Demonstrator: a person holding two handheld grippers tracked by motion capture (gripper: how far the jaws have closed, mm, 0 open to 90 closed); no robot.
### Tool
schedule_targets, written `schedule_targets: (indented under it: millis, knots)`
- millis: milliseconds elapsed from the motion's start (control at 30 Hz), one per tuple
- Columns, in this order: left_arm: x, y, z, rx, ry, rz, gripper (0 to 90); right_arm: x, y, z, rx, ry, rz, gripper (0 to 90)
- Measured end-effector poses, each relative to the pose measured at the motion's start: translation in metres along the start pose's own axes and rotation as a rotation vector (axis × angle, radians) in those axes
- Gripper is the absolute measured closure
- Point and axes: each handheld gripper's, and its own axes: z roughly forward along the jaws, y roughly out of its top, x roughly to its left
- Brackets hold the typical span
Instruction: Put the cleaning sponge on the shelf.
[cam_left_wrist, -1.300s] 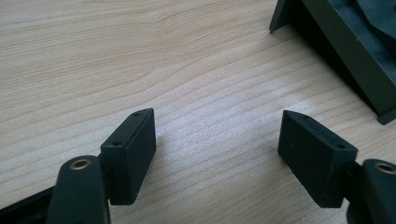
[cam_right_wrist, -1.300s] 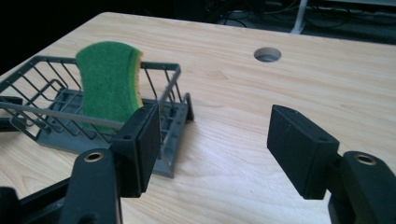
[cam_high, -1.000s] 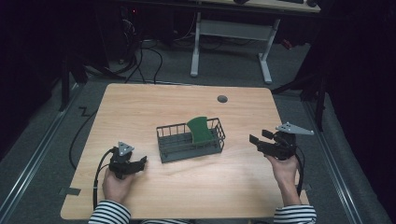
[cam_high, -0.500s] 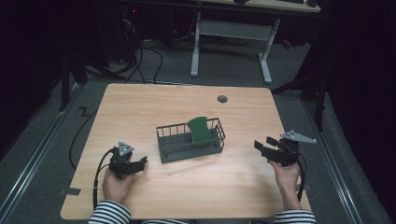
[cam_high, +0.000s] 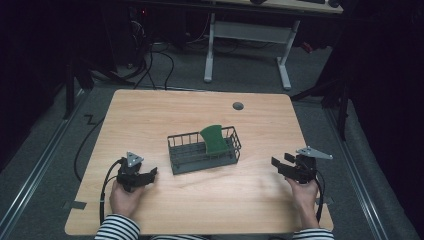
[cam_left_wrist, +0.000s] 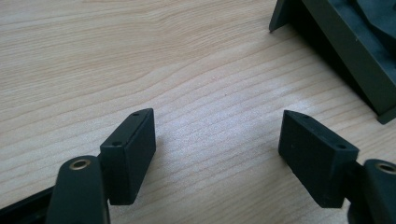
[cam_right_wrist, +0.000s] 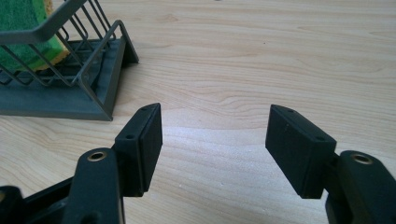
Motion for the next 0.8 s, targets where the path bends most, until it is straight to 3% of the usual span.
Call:
schedule_targets:
  millis: [433, 800]
  knots:
    - [0.0, 0.0, 0.0, 0.0, 0.0, 0.0, 27.9, 0.012, -0.007, 0.023, 0.059, -0.043, -0.056, 37.5]
    - [0.0, 0.0, 0.0, 0.0, 0.0, -0.001, 27.9, 0.012, -0.014, 0.03, 0.089, -0.052, -0.065, 37.0]
